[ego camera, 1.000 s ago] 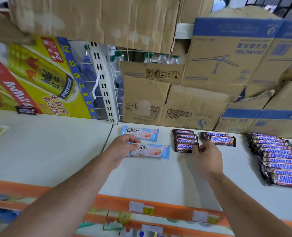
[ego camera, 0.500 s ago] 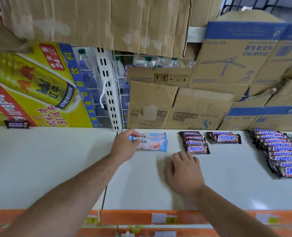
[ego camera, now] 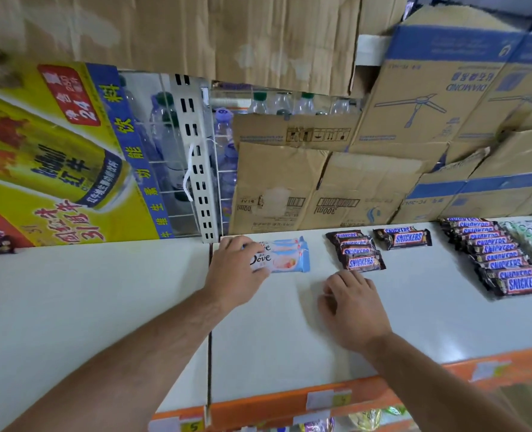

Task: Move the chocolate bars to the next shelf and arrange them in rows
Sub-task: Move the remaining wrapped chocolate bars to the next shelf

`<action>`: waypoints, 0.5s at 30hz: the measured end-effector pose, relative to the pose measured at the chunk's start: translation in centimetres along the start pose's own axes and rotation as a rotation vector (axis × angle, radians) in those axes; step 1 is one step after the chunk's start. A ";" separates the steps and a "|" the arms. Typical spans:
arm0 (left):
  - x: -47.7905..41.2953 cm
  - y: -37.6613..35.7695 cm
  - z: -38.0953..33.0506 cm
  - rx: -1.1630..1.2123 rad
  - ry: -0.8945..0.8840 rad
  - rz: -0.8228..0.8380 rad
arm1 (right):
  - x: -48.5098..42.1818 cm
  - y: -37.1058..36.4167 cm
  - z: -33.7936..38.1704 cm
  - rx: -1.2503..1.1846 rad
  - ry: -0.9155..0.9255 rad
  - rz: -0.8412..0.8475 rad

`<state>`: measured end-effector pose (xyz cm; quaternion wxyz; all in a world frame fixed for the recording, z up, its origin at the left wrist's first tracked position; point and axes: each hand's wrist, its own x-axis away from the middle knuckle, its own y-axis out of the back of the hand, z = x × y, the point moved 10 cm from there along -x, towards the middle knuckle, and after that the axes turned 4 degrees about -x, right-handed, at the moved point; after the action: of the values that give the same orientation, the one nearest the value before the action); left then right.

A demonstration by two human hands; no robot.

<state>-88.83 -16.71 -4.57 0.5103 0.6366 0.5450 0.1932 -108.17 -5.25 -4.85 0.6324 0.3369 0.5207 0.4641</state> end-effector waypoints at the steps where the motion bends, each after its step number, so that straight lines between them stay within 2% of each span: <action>1: 0.0 -0.1 0.0 -0.007 -0.001 0.008 | 0.0 0.0 0.0 0.006 -0.004 0.003; 6: 0.6 0.0 -0.3 -0.050 -0.008 0.006 | -0.1 -0.2 0.0 0.019 -0.019 0.018; 8: 0.7 0.0 -0.4 -0.079 0.008 0.055 | -0.1 -0.2 0.0 0.026 -0.026 0.029; 11: 1.5 0.4 0.3 -0.078 0.103 0.115 | -0.1 -0.3 -0.1 0.025 -0.030 0.044; 15: 4.9 2.8 1.7 -0.072 0.229 0.094 | 0.0 -0.3 0.1 0.054 -0.024 0.070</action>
<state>-84.50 -12.77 -4.37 0.4576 0.6166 0.5618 0.3079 -108.02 -5.35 -5.11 0.6127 0.3772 0.5135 0.4676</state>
